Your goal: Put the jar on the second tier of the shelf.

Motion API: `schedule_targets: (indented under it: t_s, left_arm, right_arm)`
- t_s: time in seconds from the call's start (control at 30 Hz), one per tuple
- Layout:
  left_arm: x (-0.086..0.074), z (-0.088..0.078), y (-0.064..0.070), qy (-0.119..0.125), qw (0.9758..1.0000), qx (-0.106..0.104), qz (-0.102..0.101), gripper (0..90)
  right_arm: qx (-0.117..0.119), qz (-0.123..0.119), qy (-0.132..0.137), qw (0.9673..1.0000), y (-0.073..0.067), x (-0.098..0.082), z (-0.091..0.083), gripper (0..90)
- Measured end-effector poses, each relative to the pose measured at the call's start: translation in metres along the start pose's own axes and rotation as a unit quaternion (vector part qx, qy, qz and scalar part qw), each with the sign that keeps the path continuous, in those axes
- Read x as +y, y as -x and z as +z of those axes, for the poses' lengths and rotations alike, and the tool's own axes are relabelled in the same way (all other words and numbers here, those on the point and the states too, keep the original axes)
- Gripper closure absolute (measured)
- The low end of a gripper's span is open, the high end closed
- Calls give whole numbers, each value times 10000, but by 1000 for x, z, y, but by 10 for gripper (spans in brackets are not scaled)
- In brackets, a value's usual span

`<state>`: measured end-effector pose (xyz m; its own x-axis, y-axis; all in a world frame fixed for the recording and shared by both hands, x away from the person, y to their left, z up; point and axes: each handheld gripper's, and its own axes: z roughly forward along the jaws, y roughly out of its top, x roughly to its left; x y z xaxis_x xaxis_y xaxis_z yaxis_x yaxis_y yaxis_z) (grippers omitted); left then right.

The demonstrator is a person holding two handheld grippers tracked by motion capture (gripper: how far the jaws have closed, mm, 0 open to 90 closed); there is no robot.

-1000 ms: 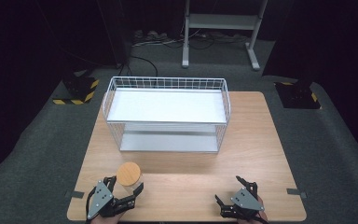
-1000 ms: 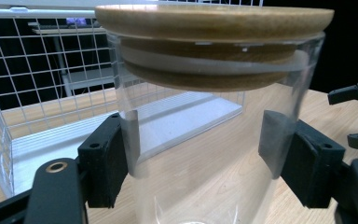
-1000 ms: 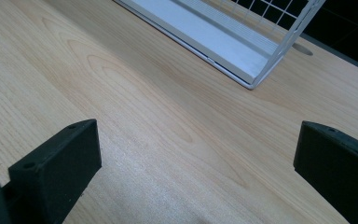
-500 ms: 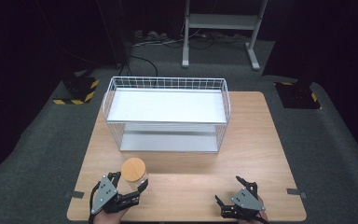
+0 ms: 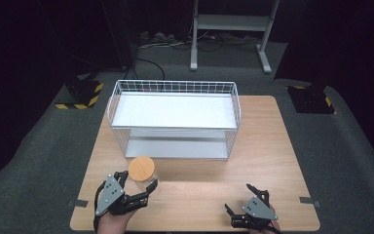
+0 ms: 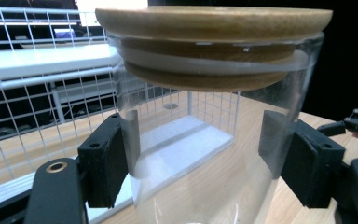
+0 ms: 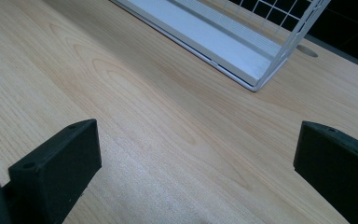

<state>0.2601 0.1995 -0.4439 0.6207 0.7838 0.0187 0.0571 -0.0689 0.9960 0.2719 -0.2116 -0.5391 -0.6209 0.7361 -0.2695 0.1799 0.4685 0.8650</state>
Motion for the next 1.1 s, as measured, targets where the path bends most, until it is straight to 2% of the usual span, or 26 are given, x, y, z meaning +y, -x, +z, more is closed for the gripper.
schedule_targets:
  t_s: [0.23,0.67,1.1]
  left_arm:
    - [13,5,-2,108,9999,5,24,261]
    - [38,14,-6,276,9994,19,191,261]
    - [55,24,-8,404,9988,15,268,261]
  right_arm:
    - [-2,19,10,10000,0,0,0,2]
    - [8,34,17,10000,1,0,0,2]
    - [20,24,39,10000,1,0,-1,2]
